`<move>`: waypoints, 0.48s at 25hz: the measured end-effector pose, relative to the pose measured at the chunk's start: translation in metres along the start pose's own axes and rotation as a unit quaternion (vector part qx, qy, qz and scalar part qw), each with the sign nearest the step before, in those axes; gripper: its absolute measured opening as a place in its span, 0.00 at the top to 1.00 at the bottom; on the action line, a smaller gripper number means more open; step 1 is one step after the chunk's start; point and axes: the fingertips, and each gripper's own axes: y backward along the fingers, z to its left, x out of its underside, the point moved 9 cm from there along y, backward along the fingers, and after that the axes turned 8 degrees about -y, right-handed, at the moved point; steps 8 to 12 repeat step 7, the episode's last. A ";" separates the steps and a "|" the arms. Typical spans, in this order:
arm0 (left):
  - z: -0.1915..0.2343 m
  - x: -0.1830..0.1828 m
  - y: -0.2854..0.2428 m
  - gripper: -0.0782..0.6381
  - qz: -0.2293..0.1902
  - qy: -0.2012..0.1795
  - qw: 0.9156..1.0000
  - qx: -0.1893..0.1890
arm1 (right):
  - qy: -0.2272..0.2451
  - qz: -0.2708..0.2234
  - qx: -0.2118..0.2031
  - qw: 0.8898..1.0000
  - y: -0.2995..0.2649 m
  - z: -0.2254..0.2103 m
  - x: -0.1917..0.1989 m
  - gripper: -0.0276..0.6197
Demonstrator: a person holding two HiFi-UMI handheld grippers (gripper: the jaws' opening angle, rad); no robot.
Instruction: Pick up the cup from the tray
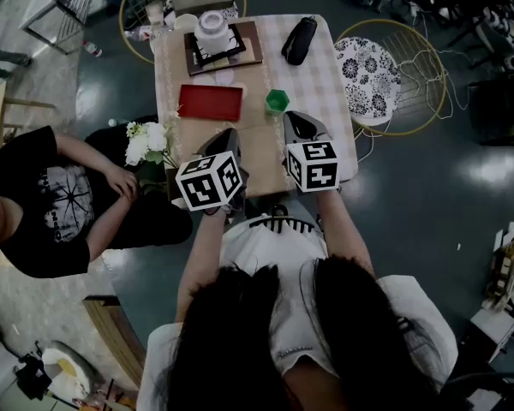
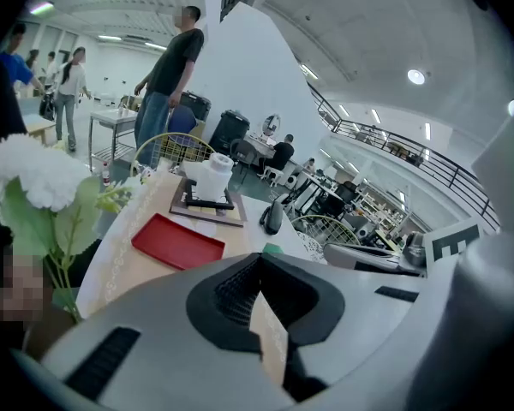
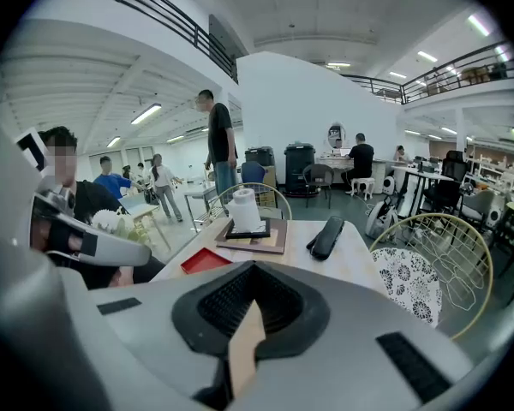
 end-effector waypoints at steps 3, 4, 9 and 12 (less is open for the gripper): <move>0.000 0.001 0.004 0.88 -0.001 -0.002 1.000 -0.001 | 0.000 -0.001 0.000 1.000 0.002 0.002 0.002 0.94; -0.001 0.002 0.005 0.88 -0.001 -0.003 1.000 -0.001 | 0.000 -0.001 0.000 1.000 0.004 0.003 0.002 0.94; -0.002 0.004 0.009 0.88 -0.002 -0.004 1.000 -0.002 | 0.001 -0.001 0.001 1.000 0.008 0.005 0.005 0.94; -0.002 0.004 0.009 0.88 -0.002 -0.004 1.000 -0.002 | 0.001 -0.001 0.001 1.000 0.008 0.005 0.005 0.94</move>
